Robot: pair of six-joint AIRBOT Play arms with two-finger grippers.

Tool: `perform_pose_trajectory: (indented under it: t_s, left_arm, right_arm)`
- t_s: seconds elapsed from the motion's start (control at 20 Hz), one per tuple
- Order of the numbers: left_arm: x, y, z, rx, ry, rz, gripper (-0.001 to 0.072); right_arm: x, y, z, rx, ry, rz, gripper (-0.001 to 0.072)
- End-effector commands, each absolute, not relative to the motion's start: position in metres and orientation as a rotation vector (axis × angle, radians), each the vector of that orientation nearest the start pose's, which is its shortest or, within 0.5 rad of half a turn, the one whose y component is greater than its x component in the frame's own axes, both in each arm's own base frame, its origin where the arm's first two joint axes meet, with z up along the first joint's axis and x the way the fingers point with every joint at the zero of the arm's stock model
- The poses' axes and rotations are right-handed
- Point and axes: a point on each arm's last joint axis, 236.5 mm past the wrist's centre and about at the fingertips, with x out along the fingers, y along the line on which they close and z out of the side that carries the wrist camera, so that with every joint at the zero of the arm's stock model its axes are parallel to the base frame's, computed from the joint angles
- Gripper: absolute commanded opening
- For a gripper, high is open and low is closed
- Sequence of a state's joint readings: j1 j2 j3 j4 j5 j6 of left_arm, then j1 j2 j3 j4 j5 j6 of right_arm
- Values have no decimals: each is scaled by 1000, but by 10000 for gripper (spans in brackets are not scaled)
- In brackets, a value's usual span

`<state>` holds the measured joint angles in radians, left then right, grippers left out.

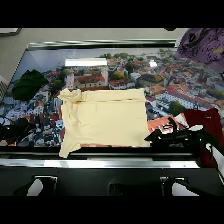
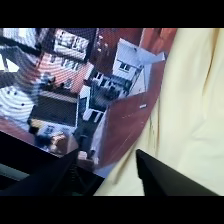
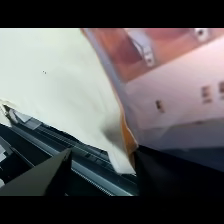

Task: Fold the clothes and pants, and hang the long-sleeved shirts on hangers.

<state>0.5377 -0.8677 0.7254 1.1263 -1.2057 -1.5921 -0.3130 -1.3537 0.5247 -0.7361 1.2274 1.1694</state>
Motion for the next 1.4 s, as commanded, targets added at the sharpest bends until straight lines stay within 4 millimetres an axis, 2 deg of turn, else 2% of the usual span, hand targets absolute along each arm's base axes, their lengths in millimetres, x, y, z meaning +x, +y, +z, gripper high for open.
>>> perform_pose_trajectory:
  t_s: [0.0, 0.05, 0.1, 0.25, 0.4, 0.65, 0.9, 1.1, 1.25, 1.35]
  left_arm:
    - [271, 51, 3, -781, 1175, 226, 547]
    - [270, 51, 1, -783, 1180, 226, 546]
    - [270, 51, 0, -785, 1184, 226, 546]
    - [275, 44, -2, -783, 1161, 179, 546]
    - [286, 32, -15, -840, 1096, 127, 546]
    - [288, -14, -53, -980, 1081, -46, 544]
    - [286, -47, -81, -928, 1181, -114, 542]
    - [293, -66, -97, -931, 1211, -118, 543]
    - [298, -73, -105, -936, 1213, -106, 541]
    - [300, -78, -108, -940, 1216, -107, 488]
  right_arm:
    - [214, 102, -119, 963, 1651, 325, 476]
    - [212, 103, -120, 958, 1653, 334, 371]
    - [213, 102, -122, 954, 1648, 327, 300]
    - [223, 100, -123, 966, 1606, 307, 29]
    - [225, 103, -120, 982, 1595, 318, 26]
    - [223, 108, -114, 1005, 1605, 346, 25]
    - [228, 109, -112, 1027, 1585, 340, 25]
    - [231, 111, -110, 1043, 1576, 343, 25]
    - [230, 111, -110, 1044, 1579, 347, 25]
    - [230, 112, -109, 1049, 1580, 351, 25]
